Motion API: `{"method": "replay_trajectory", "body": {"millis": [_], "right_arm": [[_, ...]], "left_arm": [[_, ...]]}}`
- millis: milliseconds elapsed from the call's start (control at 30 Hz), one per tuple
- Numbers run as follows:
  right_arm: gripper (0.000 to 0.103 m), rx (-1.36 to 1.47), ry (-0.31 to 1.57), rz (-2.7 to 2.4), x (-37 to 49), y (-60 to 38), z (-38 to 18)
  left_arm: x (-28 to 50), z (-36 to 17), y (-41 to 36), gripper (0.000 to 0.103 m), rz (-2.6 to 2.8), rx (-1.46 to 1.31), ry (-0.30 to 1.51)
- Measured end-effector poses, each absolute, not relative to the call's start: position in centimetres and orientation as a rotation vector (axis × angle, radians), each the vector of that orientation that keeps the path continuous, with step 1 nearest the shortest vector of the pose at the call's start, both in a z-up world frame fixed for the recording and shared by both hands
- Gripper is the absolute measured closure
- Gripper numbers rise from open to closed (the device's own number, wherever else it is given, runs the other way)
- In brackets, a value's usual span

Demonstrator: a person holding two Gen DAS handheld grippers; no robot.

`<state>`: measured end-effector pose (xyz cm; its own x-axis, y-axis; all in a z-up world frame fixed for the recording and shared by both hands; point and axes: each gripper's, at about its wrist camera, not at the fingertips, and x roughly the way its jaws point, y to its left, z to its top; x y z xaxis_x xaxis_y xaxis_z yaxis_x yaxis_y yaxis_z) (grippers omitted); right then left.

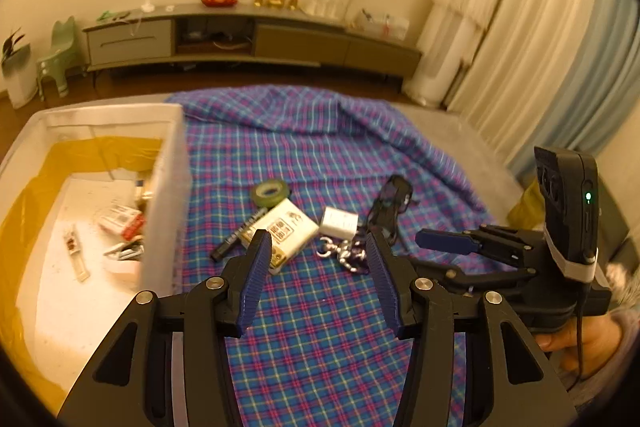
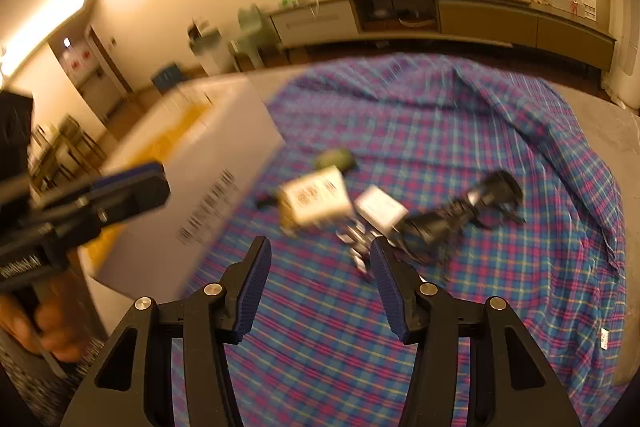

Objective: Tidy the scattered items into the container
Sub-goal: 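Move both grippers back over the remaining items on the cloth, then grasp the white tissue pack with the left gripper while the right gripper grasps the purple figure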

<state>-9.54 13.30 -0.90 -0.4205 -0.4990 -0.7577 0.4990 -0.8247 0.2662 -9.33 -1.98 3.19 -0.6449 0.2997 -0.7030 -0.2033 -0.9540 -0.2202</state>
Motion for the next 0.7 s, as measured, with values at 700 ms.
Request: {"method": "replay_trajectory", "body": {"millis": [700], "right_arm": [[0.052,1.248,0.433,-2.204,-11.8,13.3,-9.5]], "left_arm": [[-16.7,-7.1,1.8,0.042,2.646,-1.373,0.121]]}}
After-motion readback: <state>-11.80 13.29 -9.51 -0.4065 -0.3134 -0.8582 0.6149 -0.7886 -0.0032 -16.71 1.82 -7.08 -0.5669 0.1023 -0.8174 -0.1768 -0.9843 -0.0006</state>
